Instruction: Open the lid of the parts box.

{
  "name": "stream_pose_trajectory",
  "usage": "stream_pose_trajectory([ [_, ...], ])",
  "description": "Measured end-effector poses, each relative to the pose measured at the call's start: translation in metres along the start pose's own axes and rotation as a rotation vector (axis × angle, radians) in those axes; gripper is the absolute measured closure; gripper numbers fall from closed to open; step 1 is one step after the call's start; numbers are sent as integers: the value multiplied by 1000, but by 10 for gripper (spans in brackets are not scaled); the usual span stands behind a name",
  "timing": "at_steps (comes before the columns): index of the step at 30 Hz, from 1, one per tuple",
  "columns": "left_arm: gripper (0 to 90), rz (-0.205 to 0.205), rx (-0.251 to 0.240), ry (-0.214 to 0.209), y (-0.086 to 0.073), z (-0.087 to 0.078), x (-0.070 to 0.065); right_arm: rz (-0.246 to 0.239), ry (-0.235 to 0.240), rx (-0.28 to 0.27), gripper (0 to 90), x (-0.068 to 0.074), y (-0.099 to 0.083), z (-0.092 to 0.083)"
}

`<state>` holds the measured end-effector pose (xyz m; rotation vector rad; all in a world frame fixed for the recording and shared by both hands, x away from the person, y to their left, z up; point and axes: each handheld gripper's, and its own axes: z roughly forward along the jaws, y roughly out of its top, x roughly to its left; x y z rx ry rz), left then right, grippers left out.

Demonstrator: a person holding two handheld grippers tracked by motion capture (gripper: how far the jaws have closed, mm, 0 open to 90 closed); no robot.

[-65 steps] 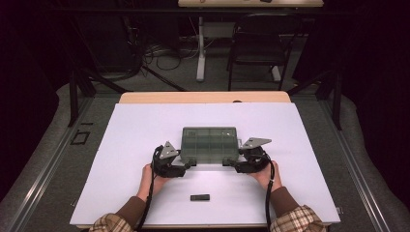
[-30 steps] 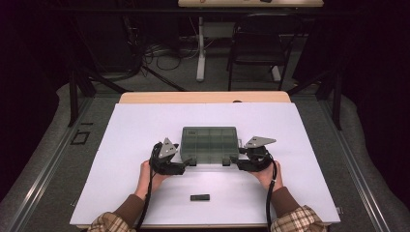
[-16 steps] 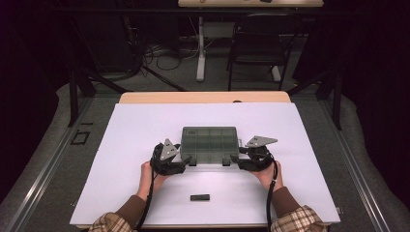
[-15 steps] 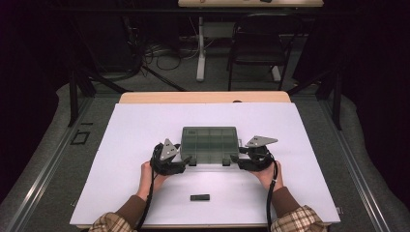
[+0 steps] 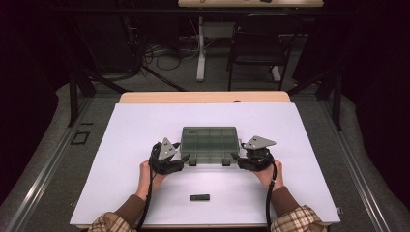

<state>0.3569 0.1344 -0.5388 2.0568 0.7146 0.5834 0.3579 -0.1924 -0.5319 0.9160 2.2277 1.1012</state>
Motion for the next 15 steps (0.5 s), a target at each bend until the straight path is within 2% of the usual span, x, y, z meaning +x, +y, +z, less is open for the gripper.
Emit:
stream_pose_trajectory([
  [2, 403, 0, 1, -5, 0, 0, 0, -23, -12, -8, 480, 4, 2, 0],
  [4, 392, 1, 5, -5, 0, 0, 0, -26, -17, -8, 484, 5, 2, 0],
  [9, 348, 7, 20, -4, -1, 4, 1, -9, -12, -24, 515, 2, 1, -1],
  [12, 354, 14, 20, 4, 0, 4, 1, -2, -9, -34, 523, 1, 2, -2],
  [15, 393, 39, 21, 24, 0, 3, 0, 6, -3, -41, 527, 0, 2, -3],
])
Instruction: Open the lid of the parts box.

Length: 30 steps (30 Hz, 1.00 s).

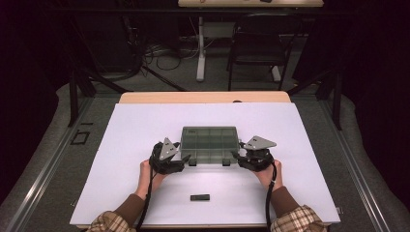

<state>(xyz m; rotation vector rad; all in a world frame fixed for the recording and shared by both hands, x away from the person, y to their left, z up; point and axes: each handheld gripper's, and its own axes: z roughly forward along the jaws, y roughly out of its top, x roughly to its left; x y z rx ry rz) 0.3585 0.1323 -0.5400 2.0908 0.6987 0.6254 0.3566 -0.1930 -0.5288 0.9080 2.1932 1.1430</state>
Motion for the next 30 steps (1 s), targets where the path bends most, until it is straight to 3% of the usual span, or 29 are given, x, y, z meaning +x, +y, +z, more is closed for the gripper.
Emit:
stream_pose_trajectory([
  [11, 504, -11, -24, 23, 0, -3, 1, 7, 1, -10, 533, -1, 1, -1],
  [26, 545, -39, -55, 18, -2, -5, 4, 12, -2, -30, 547, -2, 2, -3],
  [30, 544, -24, -44, 28, -1, -4, 3, 10, -5, -39, 548, -3, 3, -3],
])
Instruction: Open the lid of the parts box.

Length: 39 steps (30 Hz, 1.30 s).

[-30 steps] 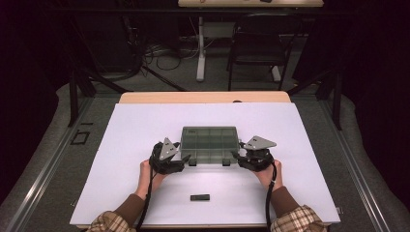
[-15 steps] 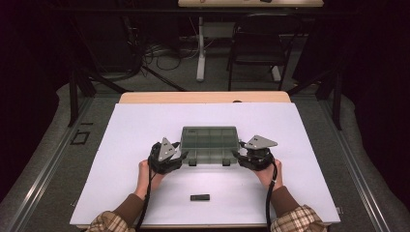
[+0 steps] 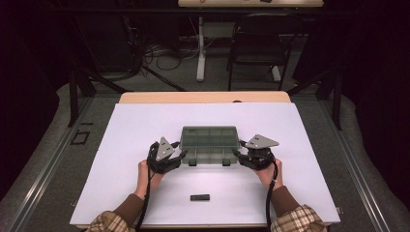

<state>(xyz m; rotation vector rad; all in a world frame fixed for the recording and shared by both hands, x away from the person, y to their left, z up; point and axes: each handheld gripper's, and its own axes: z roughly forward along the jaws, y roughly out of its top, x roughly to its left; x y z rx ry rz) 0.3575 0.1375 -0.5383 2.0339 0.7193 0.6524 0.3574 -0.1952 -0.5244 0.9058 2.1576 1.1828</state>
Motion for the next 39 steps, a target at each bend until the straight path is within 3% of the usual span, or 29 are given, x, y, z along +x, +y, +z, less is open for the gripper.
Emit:
stream_pose_trajectory([
  [39, 592, 1, -44, 33, 12, -6, 5, 9, -16, -27, 524, -4, 13, -2],
])
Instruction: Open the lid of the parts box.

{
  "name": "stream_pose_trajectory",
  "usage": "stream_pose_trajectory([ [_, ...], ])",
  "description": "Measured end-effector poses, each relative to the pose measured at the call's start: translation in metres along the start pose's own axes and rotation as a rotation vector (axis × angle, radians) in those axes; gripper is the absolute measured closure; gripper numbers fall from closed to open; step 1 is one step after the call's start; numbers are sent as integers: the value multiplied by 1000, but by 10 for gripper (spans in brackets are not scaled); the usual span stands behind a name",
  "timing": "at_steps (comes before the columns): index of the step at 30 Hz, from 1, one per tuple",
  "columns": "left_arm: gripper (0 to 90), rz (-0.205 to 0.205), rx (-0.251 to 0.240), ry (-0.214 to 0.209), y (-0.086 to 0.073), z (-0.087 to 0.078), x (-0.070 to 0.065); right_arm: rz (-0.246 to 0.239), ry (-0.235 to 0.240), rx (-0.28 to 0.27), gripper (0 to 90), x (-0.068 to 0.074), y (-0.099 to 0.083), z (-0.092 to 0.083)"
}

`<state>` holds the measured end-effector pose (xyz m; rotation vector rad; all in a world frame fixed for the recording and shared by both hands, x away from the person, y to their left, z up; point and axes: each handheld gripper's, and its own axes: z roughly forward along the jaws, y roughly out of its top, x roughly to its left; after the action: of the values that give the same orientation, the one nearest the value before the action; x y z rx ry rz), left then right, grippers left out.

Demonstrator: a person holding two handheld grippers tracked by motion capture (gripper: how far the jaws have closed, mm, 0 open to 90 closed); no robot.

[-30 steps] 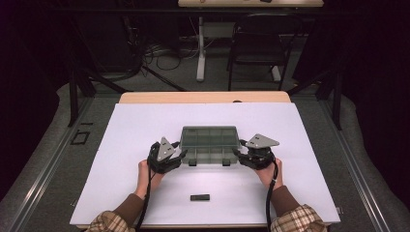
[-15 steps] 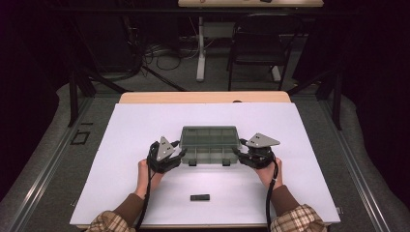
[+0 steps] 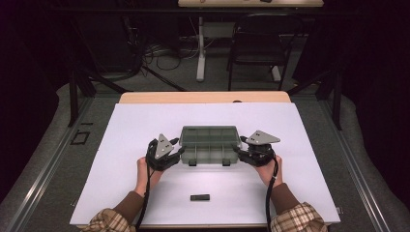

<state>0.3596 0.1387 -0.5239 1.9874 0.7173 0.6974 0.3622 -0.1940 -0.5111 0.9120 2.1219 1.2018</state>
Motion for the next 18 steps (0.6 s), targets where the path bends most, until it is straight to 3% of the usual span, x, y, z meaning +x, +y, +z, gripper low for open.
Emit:
stream_pose_trajectory([
  [18, 645, 6, 5, -19, 14, 2, 12, -16, -9, -10, 566, -5, 13, 1],
])
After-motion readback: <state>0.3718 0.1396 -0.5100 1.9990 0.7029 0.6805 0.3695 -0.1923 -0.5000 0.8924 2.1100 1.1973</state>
